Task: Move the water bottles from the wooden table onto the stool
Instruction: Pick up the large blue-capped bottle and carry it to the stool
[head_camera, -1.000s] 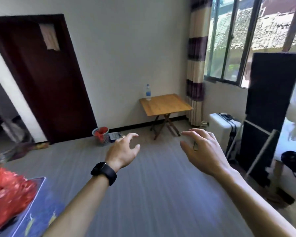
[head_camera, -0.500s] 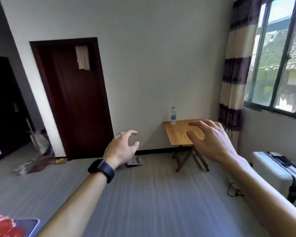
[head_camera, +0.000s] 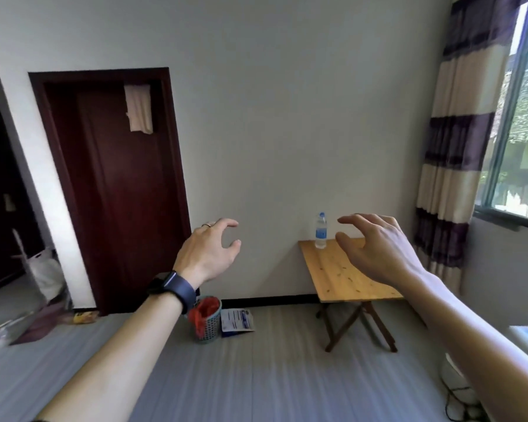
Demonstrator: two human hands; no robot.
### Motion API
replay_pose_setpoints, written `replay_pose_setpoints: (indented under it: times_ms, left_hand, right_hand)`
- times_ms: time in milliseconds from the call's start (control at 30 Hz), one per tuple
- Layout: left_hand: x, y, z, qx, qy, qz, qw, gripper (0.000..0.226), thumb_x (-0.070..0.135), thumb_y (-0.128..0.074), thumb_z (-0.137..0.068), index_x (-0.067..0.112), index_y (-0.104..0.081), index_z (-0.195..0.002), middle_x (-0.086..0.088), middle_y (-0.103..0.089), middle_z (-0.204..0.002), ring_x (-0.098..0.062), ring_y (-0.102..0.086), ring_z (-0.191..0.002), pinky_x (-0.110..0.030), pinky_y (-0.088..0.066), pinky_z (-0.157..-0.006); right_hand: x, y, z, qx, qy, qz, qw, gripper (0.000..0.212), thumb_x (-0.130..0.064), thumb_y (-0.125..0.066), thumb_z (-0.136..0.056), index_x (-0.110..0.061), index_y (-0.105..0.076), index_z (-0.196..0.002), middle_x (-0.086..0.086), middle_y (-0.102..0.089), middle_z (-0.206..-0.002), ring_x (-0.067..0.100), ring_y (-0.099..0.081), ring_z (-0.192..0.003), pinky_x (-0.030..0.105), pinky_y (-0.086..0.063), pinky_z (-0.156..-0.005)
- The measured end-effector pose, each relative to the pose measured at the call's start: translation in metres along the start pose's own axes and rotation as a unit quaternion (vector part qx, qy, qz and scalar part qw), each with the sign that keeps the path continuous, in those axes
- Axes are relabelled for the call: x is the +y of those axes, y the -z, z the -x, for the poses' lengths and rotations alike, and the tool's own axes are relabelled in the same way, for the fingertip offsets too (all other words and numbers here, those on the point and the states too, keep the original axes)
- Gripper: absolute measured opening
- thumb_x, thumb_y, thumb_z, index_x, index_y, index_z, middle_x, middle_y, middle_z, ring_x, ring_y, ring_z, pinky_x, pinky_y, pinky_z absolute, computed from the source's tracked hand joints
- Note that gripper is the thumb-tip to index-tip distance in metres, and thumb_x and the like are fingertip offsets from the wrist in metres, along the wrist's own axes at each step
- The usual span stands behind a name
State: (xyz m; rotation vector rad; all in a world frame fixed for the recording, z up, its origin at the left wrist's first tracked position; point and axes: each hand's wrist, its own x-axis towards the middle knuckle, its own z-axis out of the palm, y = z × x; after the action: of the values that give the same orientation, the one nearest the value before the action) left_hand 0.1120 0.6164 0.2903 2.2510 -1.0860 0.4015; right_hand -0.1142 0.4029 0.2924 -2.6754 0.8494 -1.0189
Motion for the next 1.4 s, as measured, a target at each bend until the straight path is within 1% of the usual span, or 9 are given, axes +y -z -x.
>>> replay_pose_setpoints:
  times_ms: [200, 433, 667, 800, 900, 1033, 1167, 1300, 1400]
  left_hand:
    - [-0.051, -0.055, -0.129, -0.021, -0.035, 0.019, 0.999, 0.041, 0.041, -0.059, -0.093, 0.034, -0.055, -0.133, -0.001, -0.061, -0.132, -0.021, -0.053, -0.126, -0.036, -0.046, -0.102]
    - [-0.099, -0.127, -0.260, -0.047, -0.050, 0.028, 0.997, 0.039, 0.039, -0.060, -0.093, 0.034, -0.055, -0.132, 0.000, -0.061, -0.132, -0.021, -0.054, -0.126, -0.037, -0.046, -0.102]
    - [-0.139, -0.222, -0.390, -0.059, -0.044, 0.044, 0.996, 0.039, 0.041, -0.059, -0.093, 0.036, -0.055, -0.132, 0.005, -0.058, -0.134, -0.017, -0.052, -0.128, -0.036, -0.045, -0.103]
    - [-0.159, -0.269, -0.470, -0.059, -0.031, 0.049, 0.997, 0.039, 0.041, -0.060, -0.092, 0.037, -0.055, -0.130, 0.006, -0.058, -0.134, -0.015, -0.051, -0.129, -0.037, -0.045, -0.104]
    - [-0.174, -0.307, -0.525, -0.055, -0.021, 0.053, 0.997, 0.037, 0.041, -0.060, -0.092, 0.038, -0.055, -0.129, 0.007, -0.059, -0.133, -0.013, -0.051, -0.129, -0.035, -0.043, -0.104]
    - [-0.195, -0.368, -0.585, -0.077, -0.012, 0.067, 0.995, 0.037, 0.041, -0.060, -0.092, 0.039, -0.055, -0.128, 0.009, -0.059, -0.133, -0.011, -0.050, -0.129, -0.034, -0.043, -0.104]
    - [-0.216, -0.441, -0.640, -0.101, 0.004, 0.095, 0.990, 0.037, 0.039, -0.060, -0.094, 0.037, -0.056, -0.130, 0.009, -0.058, -0.134, -0.010, -0.049, -0.130, -0.031, -0.041, -0.104]
    - [-0.240, -0.523, -0.700, -0.138, 0.006, 0.139, 0.981, 0.036, 0.036, -0.061, -0.094, 0.034, -0.056, -0.130, 0.009, -0.059, -0.134, -0.010, -0.049, -0.130, -0.030, -0.040, -0.106]
    - [-0.256, -0.582, -0.748, -0.174, 0.007, 0.170, 0.970, 0.036, 0.038, -0.060, -0.095, 0.034, -0.057, -0.131, 0.010, -0.059, -0.134, -0.008, -0.050, -0.129, -0.026, -0.039, -0.103]
  right_hand:
    - [0.010, -0.071, -0.105, 0.015, -0.029, 0.019, 0.999, 0.043, -0.056, -0.047, -0.097, -0.043, -0.051, -0.138, -0.013, -0.049, -0.147, 0.021, -0.029, -0.141, 0.039, -0.035, -0.108]
    - [0.043, -0.156, -0.213, 0.015, -0.062, 0.015, 0.998, 0.046, -0.058, -0.050, -0.095, -0.042, -0.051, -0.138, -0.012, -0.049, -0.147, 0.022, -0.030, -0.141, 0.042, -0.037, -0.109]
    - [0.098, -0.253, -0.335, 0.026, -0.078, 0.005, 0.997, 0.044, -0.056, -0.048, -0.097, -0.040, -0.052, -0.138, -0.010, -0.050, -0.147, 0.024, -0.031, -0.141, 0.043, -0.038, -0.107]
    - [0.140, -0.312, -0.410, 0.001, -0.102, -0.020, 0.995, 0.047, -0.057, -0.048, -0.097, -0.039, -0.050, -0.141, -0.008, -0.049, -0.148, 0.024, -0.031, -0.141, 0.044, -0.038, -0.108]
    - [0.173, -0.358, -0.462, -0.016, -0.115, -0.019, 0.993, 0.049, -0.058, -0.049, -0.096, -0.039, -0.049, -0.141, -0.007, -0.049, -0.148, 0.025, -0.032, -0.141, 0.044, -0.039, -0.107]
    - [0.212, -0.417, -0.520, -0.051, -0.135, -0.013, 0.989, 0.050, -0.057, -0.050, -0.096, -0.037, -0.049, -0.143, -0.005, -0.049, -0.148, 0.025, -0.034, -0.139, 0.042, -0.038, -0.107]
    - [0.250, -0.480, -0.569, -0.077, -0.161, -0.019, 0.984, 0.052, -0.057, -0.050, -0.095, -0.037, -0.049, -0.142, -0.006, -0.050, -0.148, 0.024, -0.033, -0.140, 0.039, -0.035, -0.108]
    - [0.285, -0.550, -0.616, -0.090, -0.188, -0.011, 0.978, 0.052, -0.060, -0.049, -0.094, -0.037, -0.050, -0.141, -0.005, -0.050, -0.147, 0.024, -0.033, -0.141, 0.043, -0.035, -0.109]
    - [0.311, -0.598, -0.649, -0.095, -0.218, -0.021, 0.971, 0.048, -0.058, -0.050, -0.095, -0.039, -0.050, -0.139, -0.006, -0.051, -0.146, 0.024, -0.036, -0.139, 0.041, -0.036, -0.108]
